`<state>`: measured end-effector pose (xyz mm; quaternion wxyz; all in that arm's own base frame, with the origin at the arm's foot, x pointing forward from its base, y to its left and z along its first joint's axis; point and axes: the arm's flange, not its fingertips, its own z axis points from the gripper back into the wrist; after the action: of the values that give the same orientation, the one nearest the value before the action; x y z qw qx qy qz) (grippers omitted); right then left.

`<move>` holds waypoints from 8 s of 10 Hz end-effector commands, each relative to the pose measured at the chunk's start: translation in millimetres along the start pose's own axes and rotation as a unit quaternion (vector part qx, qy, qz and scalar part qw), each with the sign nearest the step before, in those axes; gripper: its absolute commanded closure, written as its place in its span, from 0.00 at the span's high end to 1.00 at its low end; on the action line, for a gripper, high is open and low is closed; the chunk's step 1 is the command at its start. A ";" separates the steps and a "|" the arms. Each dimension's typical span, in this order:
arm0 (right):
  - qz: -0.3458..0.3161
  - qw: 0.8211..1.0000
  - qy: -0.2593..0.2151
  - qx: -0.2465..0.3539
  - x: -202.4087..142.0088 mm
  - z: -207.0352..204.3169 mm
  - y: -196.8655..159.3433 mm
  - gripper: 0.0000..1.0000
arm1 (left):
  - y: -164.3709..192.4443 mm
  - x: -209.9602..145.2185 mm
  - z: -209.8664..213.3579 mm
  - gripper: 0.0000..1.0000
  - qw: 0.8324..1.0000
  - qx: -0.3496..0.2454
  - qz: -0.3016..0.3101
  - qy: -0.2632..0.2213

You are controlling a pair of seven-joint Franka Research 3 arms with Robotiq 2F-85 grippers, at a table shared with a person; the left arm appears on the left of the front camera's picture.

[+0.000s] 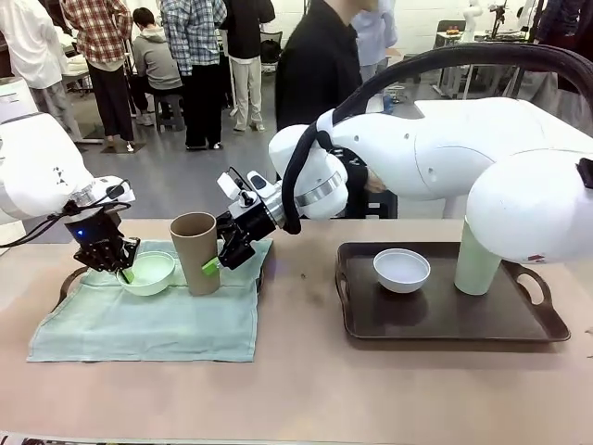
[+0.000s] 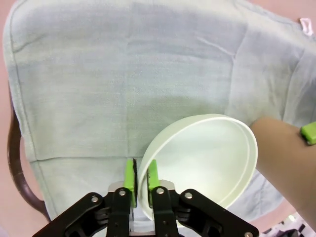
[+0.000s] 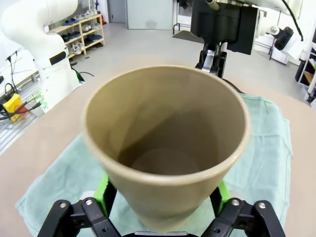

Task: Set up a tray with a mat and arrange the tableware.
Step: Place the Picnic Bowl and Reusable plastic cup back onto the Handle tray in front of the human's position, then pick up the Picnic Bowl and Reusable plastic cup from the Handle tray in front of the human's position and hold them in the air.

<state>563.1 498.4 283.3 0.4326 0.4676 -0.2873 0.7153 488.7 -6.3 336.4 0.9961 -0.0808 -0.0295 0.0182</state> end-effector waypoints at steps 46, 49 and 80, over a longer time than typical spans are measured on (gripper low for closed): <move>-0.690 0.659 -0.235 -0.185 114.0 343.0 418.1 1.00 | -55.7 -91.1 211.3 1.00 0.958 -0.272 -0.087 -0.027; -0.693 0.626 -0.113 -0.340 120.2 349.3 419.0 1.00 | -46.5 -92.5 215.0 1.00 0.968 -0.236 -0.072 -0.046; -0.600 0.697 -0.393 -0.021 55.0 430.9 489.5 1.00 | 27.0 -91.9 234.0 1.00 0.836 -0.545 0.038 -0.051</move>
<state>300.0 -63.3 499.8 0.6334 0.7660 -0.0968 0.0519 380.2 53.4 554.6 0.7885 -0.6076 -0.0841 0.0447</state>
